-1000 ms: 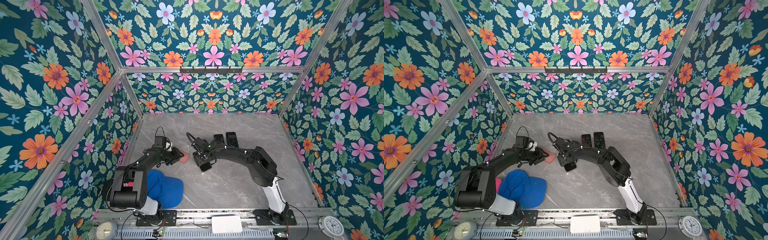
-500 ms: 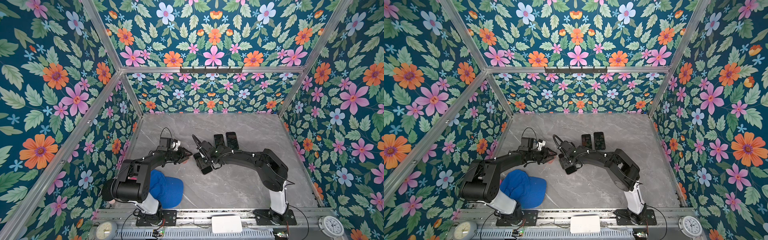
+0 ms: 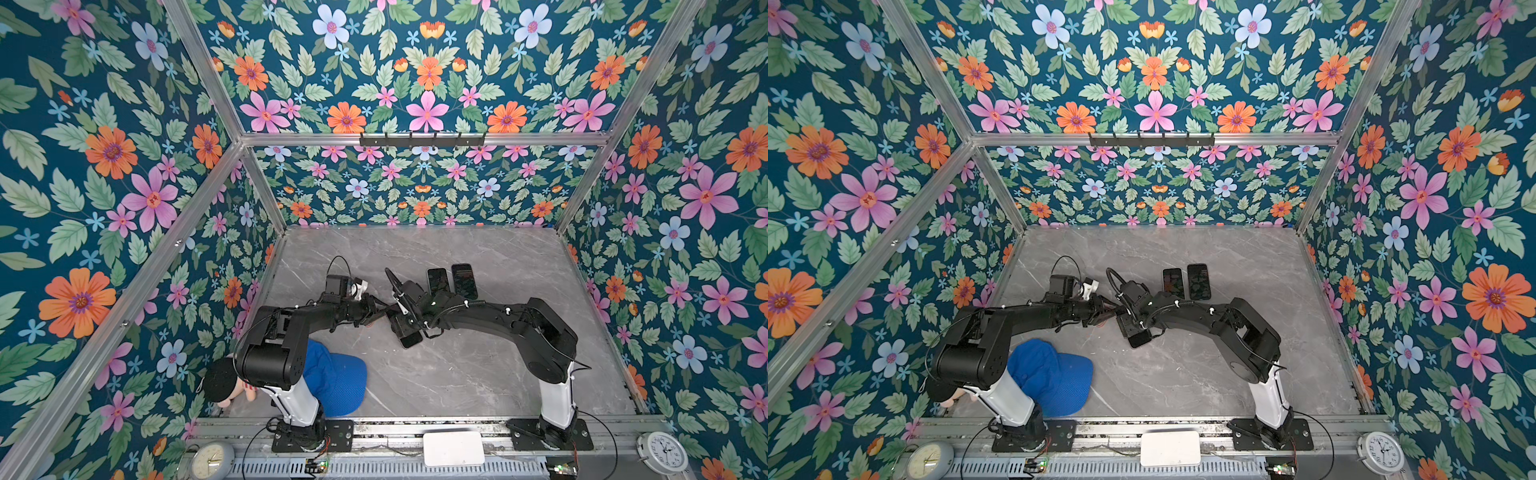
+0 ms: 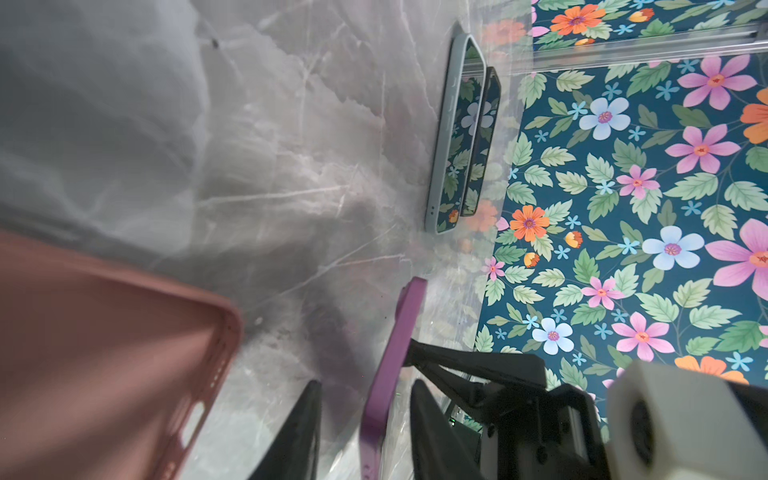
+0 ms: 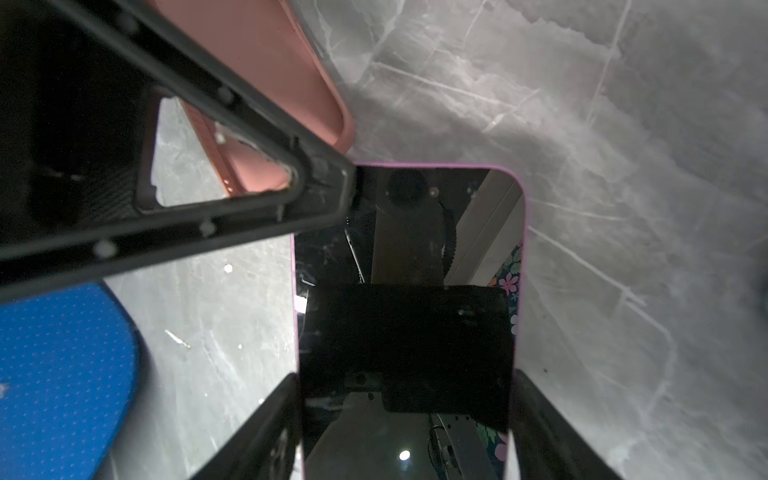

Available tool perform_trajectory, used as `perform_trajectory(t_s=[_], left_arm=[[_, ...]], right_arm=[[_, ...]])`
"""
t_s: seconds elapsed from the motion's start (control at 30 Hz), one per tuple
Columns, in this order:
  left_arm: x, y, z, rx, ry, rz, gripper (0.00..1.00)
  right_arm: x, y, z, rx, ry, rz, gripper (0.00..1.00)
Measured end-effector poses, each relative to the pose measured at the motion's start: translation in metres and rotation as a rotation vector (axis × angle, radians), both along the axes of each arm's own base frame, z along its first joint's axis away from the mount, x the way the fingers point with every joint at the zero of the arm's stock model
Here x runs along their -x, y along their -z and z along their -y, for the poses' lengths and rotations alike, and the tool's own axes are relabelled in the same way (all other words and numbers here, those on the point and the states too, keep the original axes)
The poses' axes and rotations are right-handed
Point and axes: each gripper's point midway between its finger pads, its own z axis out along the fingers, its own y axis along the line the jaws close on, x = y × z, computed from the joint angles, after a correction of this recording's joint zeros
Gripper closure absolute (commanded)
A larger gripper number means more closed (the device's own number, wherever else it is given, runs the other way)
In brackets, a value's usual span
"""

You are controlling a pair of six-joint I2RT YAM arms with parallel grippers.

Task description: Put the phone into the phone case

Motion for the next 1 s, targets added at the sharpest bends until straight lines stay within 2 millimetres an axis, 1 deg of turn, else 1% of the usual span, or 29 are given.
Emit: perform_trajectory(t_s=[0.37,0.5,0.63,0.8,0.9,1.0], left_arm=[[-0.001,-0.005,0.002,0.042,-0.013,0.025,0.81],[0.000,-0.005,0.002,0.045,-0.012,0.029,0.86],[0.000,-0.006,0.002,0.051,-0.009,0.044,0.91],[0.001,-0.006,0.002,0.060,-0.025,0.041,0.96],[0.003,-0.008,0.002,0.072,-0.040,0.024,0.98],[0.000,-0.016,0.003,0.089,-0.053,0.037,1.00]], right_arm=[[-0.001,-0.003,-0.004,-0.015,-0.006,0.001,0.37],[0.000,-0.003,-0.005,-0.023,-0.003,-0.007,0.35],[0.001,-0.004,-0.005,-0.029,0.000,-0.016,0.29],[0.000,-0.005,-0.005,-0.020,-0.010,-0.004,0.15],[0.000,-0.012,-0.005,-0.024,-0.012,0.006,0.08],[-0.001,-0.024,-0.003,-0.028,-0.010,0.021,0.06]])
